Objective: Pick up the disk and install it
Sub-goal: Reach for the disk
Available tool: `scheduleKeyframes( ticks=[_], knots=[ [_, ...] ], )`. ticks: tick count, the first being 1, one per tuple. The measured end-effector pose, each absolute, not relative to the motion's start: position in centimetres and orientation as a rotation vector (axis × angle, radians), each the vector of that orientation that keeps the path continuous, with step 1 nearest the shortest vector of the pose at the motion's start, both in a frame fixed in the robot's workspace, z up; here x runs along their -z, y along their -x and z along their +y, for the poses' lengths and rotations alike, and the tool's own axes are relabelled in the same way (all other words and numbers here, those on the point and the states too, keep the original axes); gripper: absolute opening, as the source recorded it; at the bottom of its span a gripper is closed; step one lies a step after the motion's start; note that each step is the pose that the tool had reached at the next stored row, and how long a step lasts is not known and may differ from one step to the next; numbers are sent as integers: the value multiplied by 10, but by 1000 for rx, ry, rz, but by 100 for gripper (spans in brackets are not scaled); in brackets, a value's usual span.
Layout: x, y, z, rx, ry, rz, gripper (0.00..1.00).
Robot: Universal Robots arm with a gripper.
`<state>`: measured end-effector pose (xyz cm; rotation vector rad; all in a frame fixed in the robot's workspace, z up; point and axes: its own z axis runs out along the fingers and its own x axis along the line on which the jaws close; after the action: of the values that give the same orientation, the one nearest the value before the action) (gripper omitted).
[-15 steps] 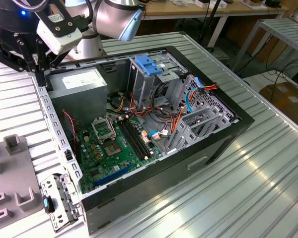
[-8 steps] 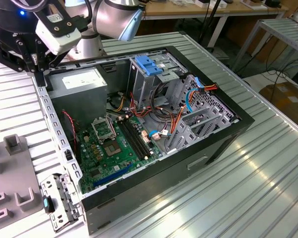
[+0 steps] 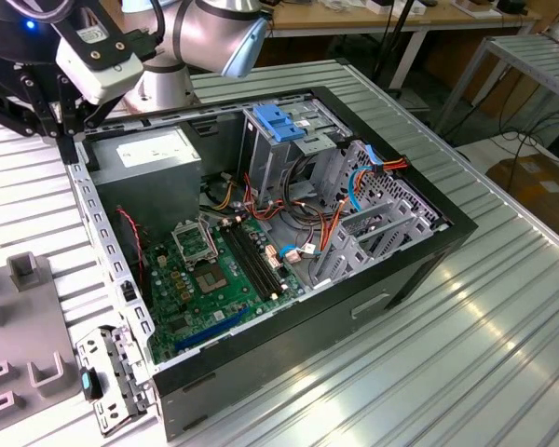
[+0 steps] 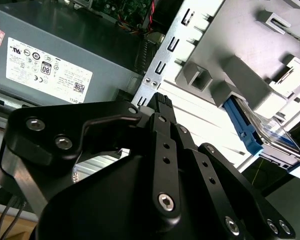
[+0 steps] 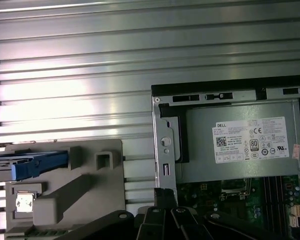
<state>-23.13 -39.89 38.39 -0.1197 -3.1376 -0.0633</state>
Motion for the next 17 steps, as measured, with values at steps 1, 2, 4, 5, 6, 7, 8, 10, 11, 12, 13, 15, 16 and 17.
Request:
scheduleKeyframes(
  ticks=[1, 2, 4, 5, 6, 7, 8, 10, 11, 12, 13, 15, 16, 17],
  knots=[
    [-384, 232, -399, 63, 120, -3138, 11],
    [-384, 232, -399, 63, 120, -3138, 11],
    [-384, 233, -399, 63, 120, -3137, 11],
    [-384, 234, -399, 63, 120, -3137, 11],
    [-384, 234, -399, 63, 120, -3137, 11],
    [-384, 234, -399, 63, 120, -3137, 11],
    [-384, 235, -399, 63, 120, -3137, 11],
    [-384, 236, -399, 63, 120, -3137, 11],
    [-384, 236, -399, 63, 120, -3136, 11],
    [-384, 237, -399, 63, 120, -3136, 11],
    [-384, 238, -399, 63, 120, -3135, 11],
    [-384, 239, -399, 63, 120, -3135, 11],
    [-384, 240, -399, 63, 120, -3134, 11],
    [-384, 241, -399, 63, 120, -3134, 11]
  ],
)
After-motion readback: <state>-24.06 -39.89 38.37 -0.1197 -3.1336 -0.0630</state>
